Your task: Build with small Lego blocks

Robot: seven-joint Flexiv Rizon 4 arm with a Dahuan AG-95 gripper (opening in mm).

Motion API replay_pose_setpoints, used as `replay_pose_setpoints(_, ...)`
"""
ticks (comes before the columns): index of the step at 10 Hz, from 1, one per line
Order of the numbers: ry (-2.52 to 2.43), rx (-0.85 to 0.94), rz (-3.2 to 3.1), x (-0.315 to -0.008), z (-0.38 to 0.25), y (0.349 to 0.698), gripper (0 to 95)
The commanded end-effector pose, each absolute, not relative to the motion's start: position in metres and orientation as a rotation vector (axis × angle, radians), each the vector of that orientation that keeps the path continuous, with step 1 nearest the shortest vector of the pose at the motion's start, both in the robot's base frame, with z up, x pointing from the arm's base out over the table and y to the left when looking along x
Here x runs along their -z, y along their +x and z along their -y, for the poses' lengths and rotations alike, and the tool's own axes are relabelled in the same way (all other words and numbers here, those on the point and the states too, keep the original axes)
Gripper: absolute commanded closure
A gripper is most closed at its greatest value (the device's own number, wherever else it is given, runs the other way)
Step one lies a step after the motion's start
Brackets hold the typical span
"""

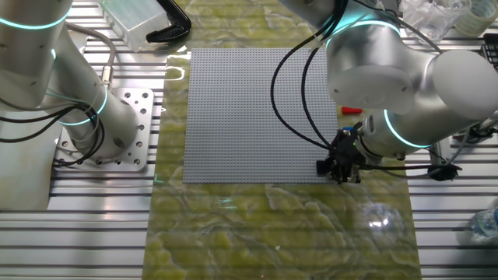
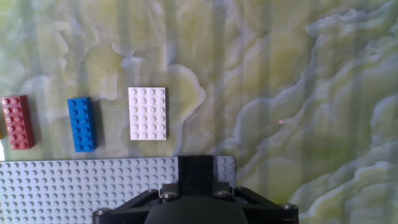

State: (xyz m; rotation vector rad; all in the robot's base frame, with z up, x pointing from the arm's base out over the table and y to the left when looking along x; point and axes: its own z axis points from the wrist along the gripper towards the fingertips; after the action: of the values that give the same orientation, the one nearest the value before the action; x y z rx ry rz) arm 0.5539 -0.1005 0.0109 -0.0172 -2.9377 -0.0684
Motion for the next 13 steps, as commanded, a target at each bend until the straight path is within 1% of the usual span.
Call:
replay_pose_setpoints(1,-0.016,0.068,2.939,0.0257,0.0983,0.5474,95.0)
replay_pose_setpoints(5,-0.005,0.058,2.941,0.0281,0.0980,0.5404,95.0)
replay_pose_setpoints(13,0.005,0.057,2.946,0.0290,0.0977,0.5409,95.0)
